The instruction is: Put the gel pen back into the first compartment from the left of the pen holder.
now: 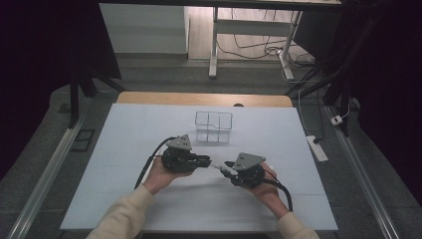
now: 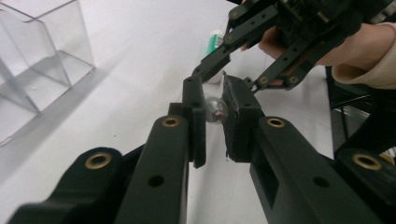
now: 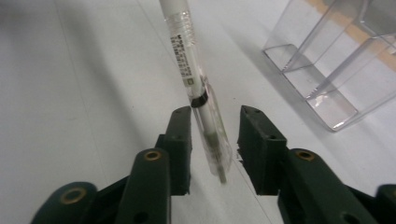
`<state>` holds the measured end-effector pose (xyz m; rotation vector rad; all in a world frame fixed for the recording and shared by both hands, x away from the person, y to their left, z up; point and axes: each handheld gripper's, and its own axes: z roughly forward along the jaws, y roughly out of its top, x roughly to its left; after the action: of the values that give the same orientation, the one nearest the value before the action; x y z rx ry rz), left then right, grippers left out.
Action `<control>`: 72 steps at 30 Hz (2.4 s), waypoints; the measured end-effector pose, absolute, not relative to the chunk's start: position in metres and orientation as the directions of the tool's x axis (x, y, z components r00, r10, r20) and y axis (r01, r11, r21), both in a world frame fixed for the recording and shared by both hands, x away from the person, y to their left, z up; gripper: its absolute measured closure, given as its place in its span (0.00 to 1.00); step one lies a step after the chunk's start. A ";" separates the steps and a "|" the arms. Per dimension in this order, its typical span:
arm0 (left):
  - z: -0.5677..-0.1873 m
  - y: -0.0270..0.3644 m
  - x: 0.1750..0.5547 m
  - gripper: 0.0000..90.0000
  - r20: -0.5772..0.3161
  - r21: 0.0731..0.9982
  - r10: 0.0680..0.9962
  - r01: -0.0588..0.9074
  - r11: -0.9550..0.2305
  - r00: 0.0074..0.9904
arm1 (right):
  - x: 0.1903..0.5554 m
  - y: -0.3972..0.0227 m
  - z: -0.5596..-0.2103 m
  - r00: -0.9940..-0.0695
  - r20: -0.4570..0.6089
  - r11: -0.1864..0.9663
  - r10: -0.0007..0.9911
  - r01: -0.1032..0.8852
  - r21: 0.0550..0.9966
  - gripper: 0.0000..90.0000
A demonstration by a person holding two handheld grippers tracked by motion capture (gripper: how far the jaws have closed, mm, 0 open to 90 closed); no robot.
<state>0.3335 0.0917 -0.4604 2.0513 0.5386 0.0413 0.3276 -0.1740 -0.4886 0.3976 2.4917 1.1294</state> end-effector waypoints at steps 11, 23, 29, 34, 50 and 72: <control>-0.454 0.102 0.333 0.89 -0.187 0.845 0.407 0.358 -0.398 0.894 | 0.328 -0.202 -0.481 -0.866 -0.142 0.560 0.480 0.177 0.810 0.60; -0.451 0.109 0.333 0.89 -0.176 0.847 0.418 0.354 -0.396 0.891 | 0.322 -0.245 -0.487 -0.818 -0.113 0.521 0.565 0.247 0.817 0.55; -0.449 0.111 0.333 0.89 -0.175 0.848 0.422 0.354 -0.394 0.889 | 0.317 -0.269 -0.490 -0.785 -0.087 0.483 0.614 0.286 0.828 0.50; -0.448 0.113 0.333 0.89 -0.174 0.847 0.426 0.356 -0.394 0.888 | 0.317 -0.282 -0.491 -0.761 -0.086 0.462 0.643 0.296 0.836 0.48; -0.445 0.116 0.333 0.89 -0.169 0.847 0.433 0.355 -0.397 0.886 | 0.312 -0.293 -0.494 -0.740 -0.102 0.461 0.665 0.299 0.836 0.46; -0.436 0.131 0.335 0.89 -0.165 0.856 0.465 0.360 -0.371 0.870 | 0.314 -0.294 -0.496 -0.738 -0.106 0.464 0.667 0.300 0.833 0.45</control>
<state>0.3354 0.1314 -0.4355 1.9963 0.6031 0.1260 0.3139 -0.2937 -0.4956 0.8094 2.2976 1.1855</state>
